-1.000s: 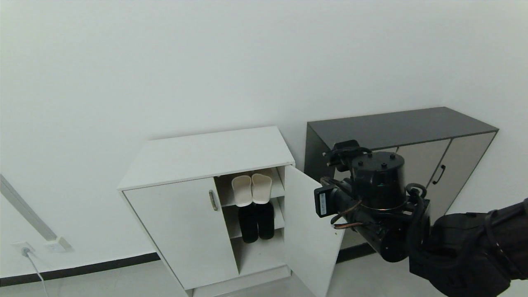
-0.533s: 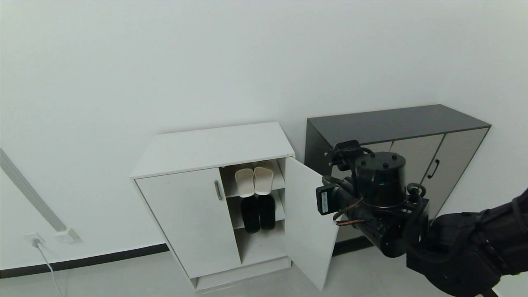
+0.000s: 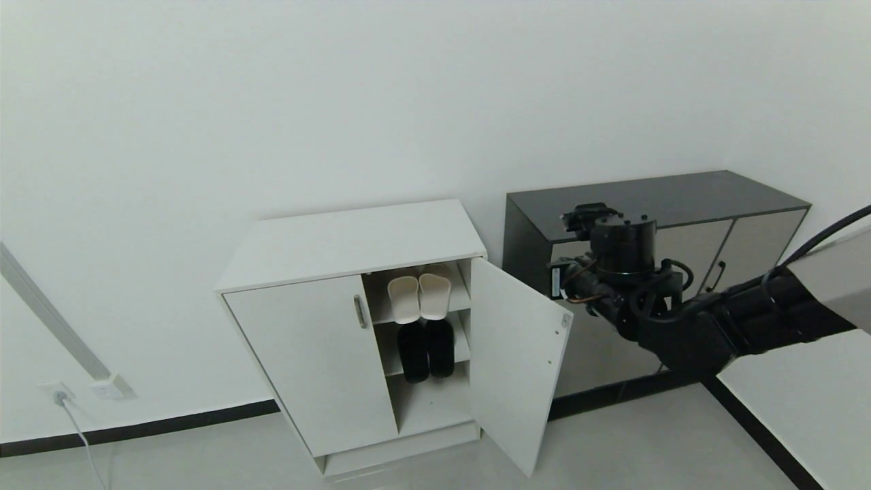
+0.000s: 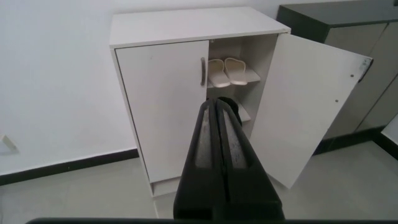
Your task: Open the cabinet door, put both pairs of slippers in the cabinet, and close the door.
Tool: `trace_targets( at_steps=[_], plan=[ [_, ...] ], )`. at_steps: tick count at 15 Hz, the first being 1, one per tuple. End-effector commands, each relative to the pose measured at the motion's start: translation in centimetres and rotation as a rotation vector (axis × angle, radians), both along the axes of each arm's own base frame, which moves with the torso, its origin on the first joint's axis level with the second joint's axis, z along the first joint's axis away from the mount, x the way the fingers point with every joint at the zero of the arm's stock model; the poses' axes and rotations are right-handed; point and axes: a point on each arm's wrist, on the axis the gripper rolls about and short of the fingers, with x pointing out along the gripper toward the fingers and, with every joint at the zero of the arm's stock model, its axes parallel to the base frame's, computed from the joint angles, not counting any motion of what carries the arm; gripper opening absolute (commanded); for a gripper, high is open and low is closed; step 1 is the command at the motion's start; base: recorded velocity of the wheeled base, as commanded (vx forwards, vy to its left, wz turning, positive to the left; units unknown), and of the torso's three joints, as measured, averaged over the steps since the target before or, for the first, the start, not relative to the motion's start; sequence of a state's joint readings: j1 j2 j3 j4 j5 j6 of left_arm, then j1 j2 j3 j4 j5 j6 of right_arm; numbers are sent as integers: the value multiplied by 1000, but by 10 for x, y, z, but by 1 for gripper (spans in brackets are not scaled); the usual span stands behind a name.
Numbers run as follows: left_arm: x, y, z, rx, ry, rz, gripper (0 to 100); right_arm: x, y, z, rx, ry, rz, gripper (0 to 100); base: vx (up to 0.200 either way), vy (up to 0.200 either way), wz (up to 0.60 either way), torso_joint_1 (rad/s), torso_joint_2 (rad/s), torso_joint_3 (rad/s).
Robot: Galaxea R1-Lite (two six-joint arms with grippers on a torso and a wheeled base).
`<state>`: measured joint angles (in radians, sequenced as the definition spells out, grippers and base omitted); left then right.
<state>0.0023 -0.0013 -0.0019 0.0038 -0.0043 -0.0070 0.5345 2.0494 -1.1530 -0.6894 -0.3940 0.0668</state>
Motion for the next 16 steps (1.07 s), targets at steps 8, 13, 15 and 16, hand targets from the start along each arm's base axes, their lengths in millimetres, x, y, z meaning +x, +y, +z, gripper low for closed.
trace_targets(
  at_steps=[8, 13, 15, 16],
  plan=[
    [0, 0, 0, -1, -1, 0, 0, 81, -44, -58, 5, 119, -30, 0, 0, 0, 0, 0, 0, 0],
    [0, 0, 0, -2, -1, 0, 0, 82, -42, -71, -7, 165, -18, 0, 0, 0, 0, 0, 0, 0],
    [0, 0, 0, -4, -1, 0, 0, 82, -41, -76, -9, 192, -18, 0, 0, 0, 0, 0, 0, 0],
    [0, 0, 0, -2, -1, 0, 0, 81, -40, -77, 0, 198, -19, 0, 0, 0, 0, 0, 0, 0]
  ],
)
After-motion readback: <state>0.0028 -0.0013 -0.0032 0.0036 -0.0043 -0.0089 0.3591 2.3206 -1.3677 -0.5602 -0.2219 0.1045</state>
